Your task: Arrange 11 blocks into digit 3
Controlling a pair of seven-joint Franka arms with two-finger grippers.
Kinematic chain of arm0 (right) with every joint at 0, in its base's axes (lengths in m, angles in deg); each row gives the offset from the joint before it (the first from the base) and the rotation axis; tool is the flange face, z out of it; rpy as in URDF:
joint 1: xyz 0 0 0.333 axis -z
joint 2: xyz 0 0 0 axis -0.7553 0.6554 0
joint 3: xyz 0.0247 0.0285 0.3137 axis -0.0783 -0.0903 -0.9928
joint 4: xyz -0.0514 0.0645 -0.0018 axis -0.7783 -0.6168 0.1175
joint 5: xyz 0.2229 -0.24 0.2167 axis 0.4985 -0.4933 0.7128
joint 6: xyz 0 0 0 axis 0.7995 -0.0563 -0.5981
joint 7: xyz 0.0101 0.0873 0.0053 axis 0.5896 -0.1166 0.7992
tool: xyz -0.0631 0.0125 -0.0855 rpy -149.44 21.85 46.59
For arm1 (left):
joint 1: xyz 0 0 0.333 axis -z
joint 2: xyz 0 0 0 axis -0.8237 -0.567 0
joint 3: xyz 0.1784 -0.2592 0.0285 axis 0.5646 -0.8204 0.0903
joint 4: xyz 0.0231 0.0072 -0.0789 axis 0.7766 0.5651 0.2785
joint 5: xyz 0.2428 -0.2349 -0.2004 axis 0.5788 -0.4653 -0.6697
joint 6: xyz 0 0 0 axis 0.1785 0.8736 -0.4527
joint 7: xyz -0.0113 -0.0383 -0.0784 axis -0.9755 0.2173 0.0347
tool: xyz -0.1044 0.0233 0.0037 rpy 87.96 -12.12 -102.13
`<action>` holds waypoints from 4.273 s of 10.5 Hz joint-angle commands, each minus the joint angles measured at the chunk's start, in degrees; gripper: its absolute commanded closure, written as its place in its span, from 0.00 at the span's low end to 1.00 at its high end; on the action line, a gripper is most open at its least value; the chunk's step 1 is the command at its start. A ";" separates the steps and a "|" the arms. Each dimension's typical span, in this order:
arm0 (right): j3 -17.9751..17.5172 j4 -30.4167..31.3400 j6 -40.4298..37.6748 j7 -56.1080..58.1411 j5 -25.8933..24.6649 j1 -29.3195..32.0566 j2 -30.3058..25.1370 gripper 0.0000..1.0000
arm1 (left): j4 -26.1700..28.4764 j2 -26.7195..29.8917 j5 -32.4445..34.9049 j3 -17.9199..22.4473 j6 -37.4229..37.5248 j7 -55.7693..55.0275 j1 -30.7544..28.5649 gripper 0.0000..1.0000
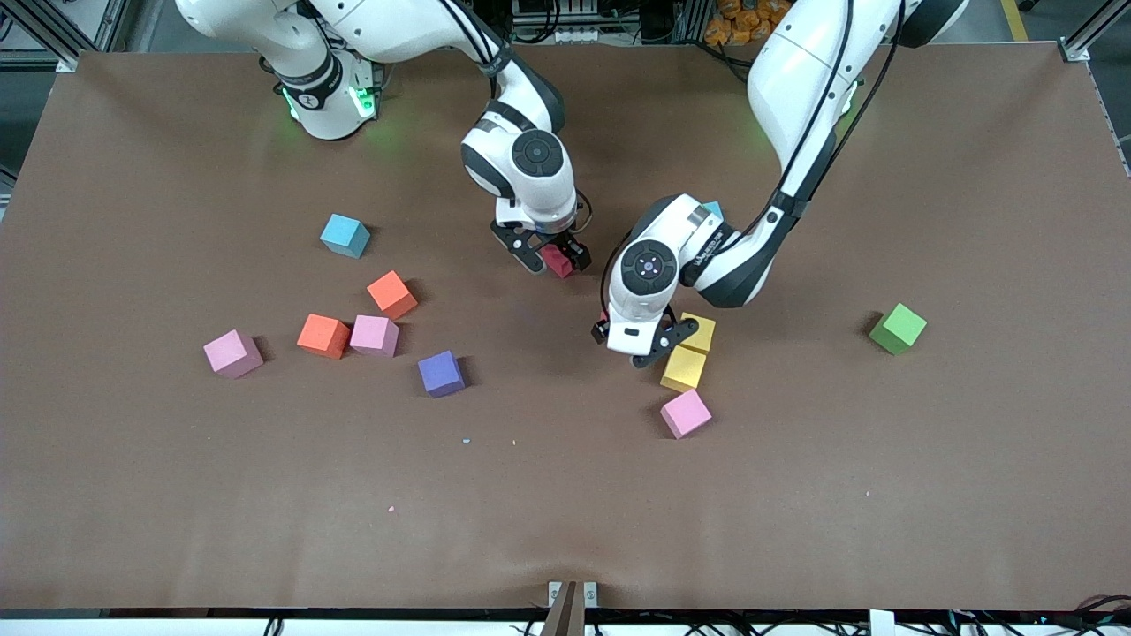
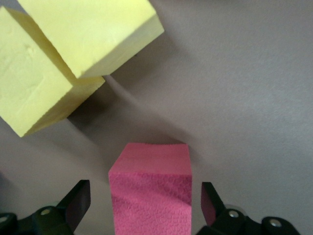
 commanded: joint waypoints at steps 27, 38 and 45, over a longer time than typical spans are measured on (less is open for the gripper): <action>-3.43 5.93 -2.28 37.34 -6.88 2.66 -0.88 1.00 | -1.24 -1.31 -0.36 0.40 -0.25 0.07 -1.89 0.87; -3.60 7.34 -2.89 36.79 -6.97 1.25 -1.76 0.00 | -1.85 -2.80 -0.27 0.49 -0.25 0.07 -1.98 0.87; -3.52 1.71 -13.94 44.51 1.37 7.83 -11.49 0.00 | -1.85 -2.63 0.17 0.49 -0.34 0.07 -2.33 0.93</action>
